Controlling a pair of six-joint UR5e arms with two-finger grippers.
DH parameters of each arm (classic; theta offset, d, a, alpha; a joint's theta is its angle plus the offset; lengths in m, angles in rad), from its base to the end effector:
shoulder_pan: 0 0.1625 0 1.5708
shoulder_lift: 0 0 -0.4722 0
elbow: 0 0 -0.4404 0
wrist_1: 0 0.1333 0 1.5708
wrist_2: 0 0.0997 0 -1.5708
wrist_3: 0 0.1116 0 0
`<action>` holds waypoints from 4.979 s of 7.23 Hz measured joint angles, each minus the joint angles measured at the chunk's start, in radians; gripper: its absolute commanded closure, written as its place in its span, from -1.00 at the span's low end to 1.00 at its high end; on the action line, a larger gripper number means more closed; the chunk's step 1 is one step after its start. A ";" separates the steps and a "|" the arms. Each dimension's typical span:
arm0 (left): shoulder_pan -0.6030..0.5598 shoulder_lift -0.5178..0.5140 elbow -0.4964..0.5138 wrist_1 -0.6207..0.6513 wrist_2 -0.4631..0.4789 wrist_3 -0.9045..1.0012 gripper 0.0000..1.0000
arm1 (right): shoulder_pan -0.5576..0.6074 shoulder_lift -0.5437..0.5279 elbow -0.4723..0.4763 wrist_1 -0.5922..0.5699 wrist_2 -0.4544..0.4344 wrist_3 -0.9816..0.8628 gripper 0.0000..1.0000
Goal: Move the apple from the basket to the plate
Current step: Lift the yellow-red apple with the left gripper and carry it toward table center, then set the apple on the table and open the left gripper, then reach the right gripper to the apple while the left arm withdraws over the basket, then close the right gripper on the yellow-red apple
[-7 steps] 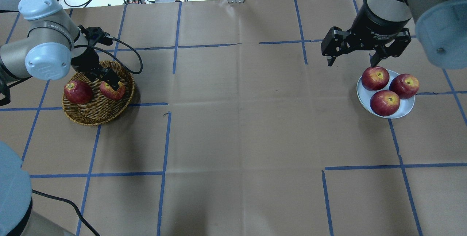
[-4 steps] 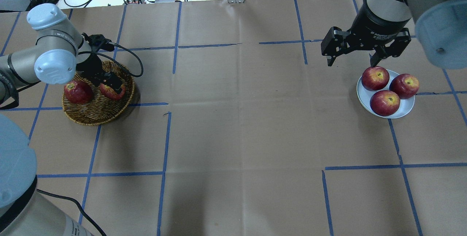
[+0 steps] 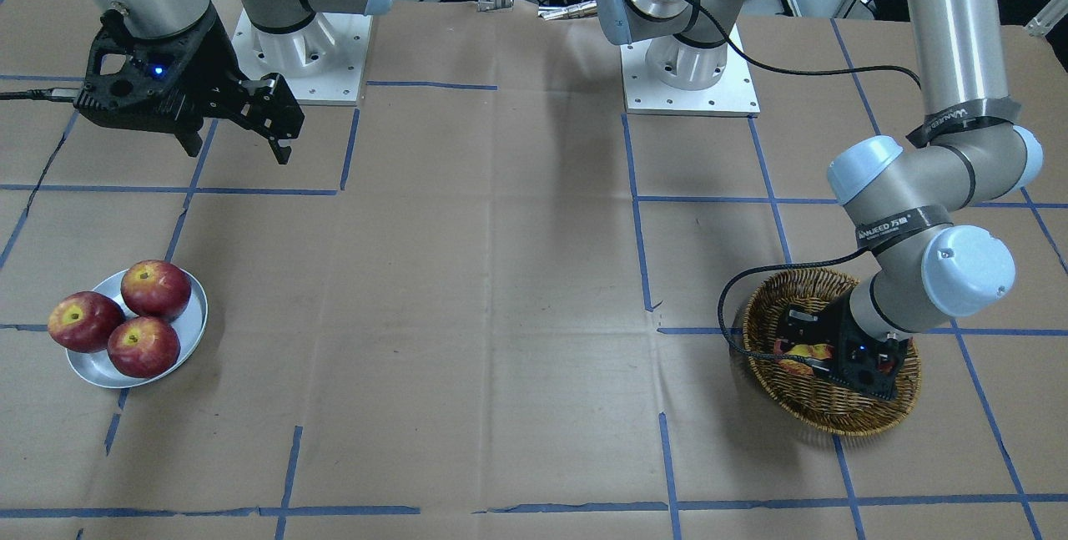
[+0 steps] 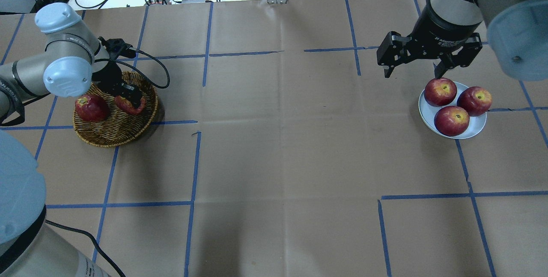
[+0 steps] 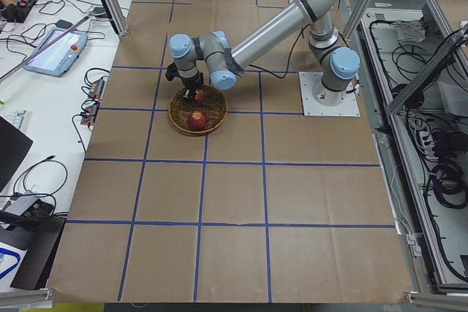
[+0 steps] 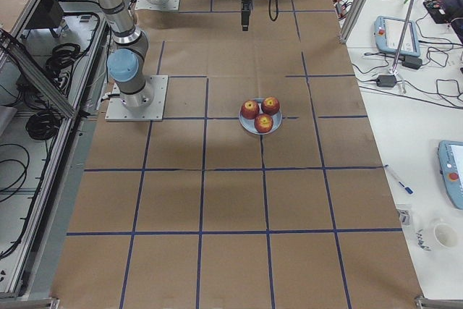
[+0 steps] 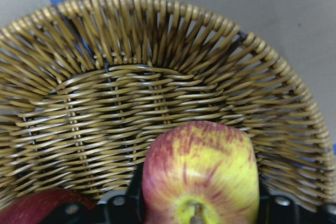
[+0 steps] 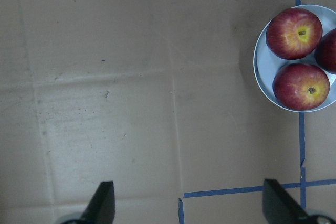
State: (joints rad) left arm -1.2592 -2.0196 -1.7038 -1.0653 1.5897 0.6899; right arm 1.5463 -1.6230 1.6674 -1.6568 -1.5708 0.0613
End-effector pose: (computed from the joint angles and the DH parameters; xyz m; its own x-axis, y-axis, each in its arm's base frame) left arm 0.0786 -0.6720 0.2271 -0.9289 0.3687 0.0340 0.3702 0.9262 0.0708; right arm 0.1205 -0.5227 0.5072 -0.9963 0.0856 -0.0025 0.0857 0.9955 -0.0415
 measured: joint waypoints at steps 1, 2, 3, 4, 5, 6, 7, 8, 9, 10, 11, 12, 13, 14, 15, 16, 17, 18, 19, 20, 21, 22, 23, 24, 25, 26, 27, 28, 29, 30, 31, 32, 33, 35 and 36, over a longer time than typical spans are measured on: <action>-0.026 0.038 0.007 -0.036 0.000 -0.049 0.48 | 0.000 0.000 0.000 0.000 0.000 0.000 -1.00; -0.084 0.082 0.012 -0.071 0.000 -0.141 0.48 | 0.000 0.000 0.000 0.000 0.000 0.000 -1.00; -0.162 0.107 0.019 -0.091 -0.001 -0.266 0.48 | 0.000 0.000 0.000 0.000 0.001 0.000 -1.00; -0.251 0.112 0.033 -0.098 -0.003 -0.408 0.48 | 0.000 0.000 0.000 0.000 0.001 0.000 -1.00; -0.348 0.104 0.050 -0.100 -0.012 -0.549 0.48 | 0.000 0.000 0.000 0.000 0.001 0.000 -1.00; -0.434 0.083 0.062 -0.097 -0.033 -0.668 0.47 | 0.000 0.000 0.000 0.000 0.001 0.000 -1.00; -0.507 0.052 0.071 -0.086 -0.054 -0.757 0.46 | 0.000 0.000 0.000 0.000 0.001 0.000 -1.00; -0.565 0.012 0.083 -0.068 -0.062 -0.808 0.45 | 0.000 0.000 0.000 0.000 0.001 0.000 -1.00; -0.615 -0.033 0.096 -0.041 -0.065 -0.846 0.43 | 0.000 0.000 0.000 0.000 0.002 0.000 -1.00; -0.654 -0.078 0.110 -0.012 -0.066 -0.877 0.41 | 0.000 0.000 0.000 0.000 0.002 0.000 -1.00; -0.676 -0.107 0.119 0.009 -0.066 -0.891 0.21 | 0.000 0.000 0.000 0.000 0.002 0.000 -1.00; -0.685 -0.121 0.123 0.021 -0.065 -0.896 -0.18 | 0.000 0.000 0.000 0.000 0.002 0.000 -1.00; -0.687 -0.128 0.124 0.027 -0.063 -0.895 -0.96 | 0.000 0.000 0.000 0.000 0.002 0.000 -1.00; -0.687 -0.131 0.124 0.030 -0.058 -0.893 -0.97 | 0.000 0.000 0.000 0.000 0.002 0.000 -1.00; -0.687 -0.128 0.125 0.033 -0.054 -0.895 -0.98 | 0.000 0.000 0.000 0.000 0.002 0.000 -1.00; -0.685 -0.120 0.126 0.032 -0.052 -0.895 -0.98 | 0.000 0.000 0.000 -0.001 0.001 0.000 -1.00; -0.682 -0.098 0.125 0.025 -0.044 -0.891 -0.98 | 0.000 0.001 0.000 -0.002 0.000 -0.001 -1.00; -0.672 -0.046 0.123 -0.011 -0.031 -0.886 -0.98 | 0.000 0.001 0.000 -0.003 -0.001 -0.001 -1.00; -0.647 0.019 0.124 -0.072 -0.024 -0.863 -0.98 | 0.000 0.000 0.000 -0.004 -0.004 -0.001 -1.00; -0.602 0.094 0.125 -0.152 -0.021 -0.809 -0.98 | 0.001 -0.003 -0.002 -0.005 -0.005 0.000 -1.00; -0.544 0.175 0.126 -0.254 -0.020 -0.747 -0.98 | 0.004 -0.003 -0.004 -0.007 -0.006 0.007 -1.00; -0.483 0.256 0.126 -0.366 -0.020 -0.685 -0.98 | 0.017 0.002 -0.007 -0.015 -0.005 0.027 -1.00; -0.424 0.332 0.128 -0.471 -0.020 -0.630 -0.98 | 0.045 0.014 -0.007 -0.032 -0.004 0.064 -1.00; -0.372 0.413 0.129 -0.581 -0.020 -0.597 -0.98 | 0.101 0.042 -0.008 -0.066 -0.006 0.115 -1.00; -0.341 0.489 0.128 -0.669 -0.020 -0.569 -0.98 | 0.167 0.085 -0.008 -0.118 -0.009 0.178 -1.00; -0.327 0.547 0.127 -0.712 -0.023 -0.531 -0.98 | 0.236 0.144 -0.006 -0.188 -0.015 0.252 -1.00; -0.322 0.578 0.121 -0.723 -0.025 -0.503 -0.98 | 0.293 0.207 -0.004 -0.256 -0.024 0.314 -1.00; -0.321 0.590 0.113 -0.715 -0.026 -0.491 -0.98 | 0.334 0.263 -0.002 -0.312 -0.032 0.364 -1.00; -0.320 0.592 0.105 -0.690 -0.028 -0.489 -0.98 | 0.372 0.321 -0.001 -0.372 -0.036 0.407 -1.00; -0.320 0.593 0.094 -0.665 -0.027 -0.490 -0.98 | 0.405 0.382 0.004 -0.446 -0.048 0.438 -1.00; -0.320 0.594 0.090 -0.653 -0.025 -0.492 -0.98 | 0.428 0.439 0.014 -0.524 -0.066 0.460 -1.00; -0.320 0.591 0.088 -0.648 -0.023 -0.496 -0.98 | 0.443 0.492 0.033 -0.603 -0.078 0.480 -1.00; -0.320 0.591 0.088 -0.647 -0.020 -0.497 -0.98 | 0.450 0.531 0.056 -0.668 -0.083 0.488 -1.00; -0.319 0.592 0.087 -0.647 -0.018 -0.498 -0.98 | 0.456 0.574 0.093 -0.756 -0.086 0.492 -0.49; -0.319 0.592 0.087 -0.647 -0.018 -0.498 -0.98 | 0.457 0.581 0.097 -0.774 -0.091 0.489 -0.09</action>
State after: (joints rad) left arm -1.5785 -1.4280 -1.6168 -1.7120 1.5722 0.1918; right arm 2.0028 -1.0420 1.7643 -2.4310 -1.6614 0.5508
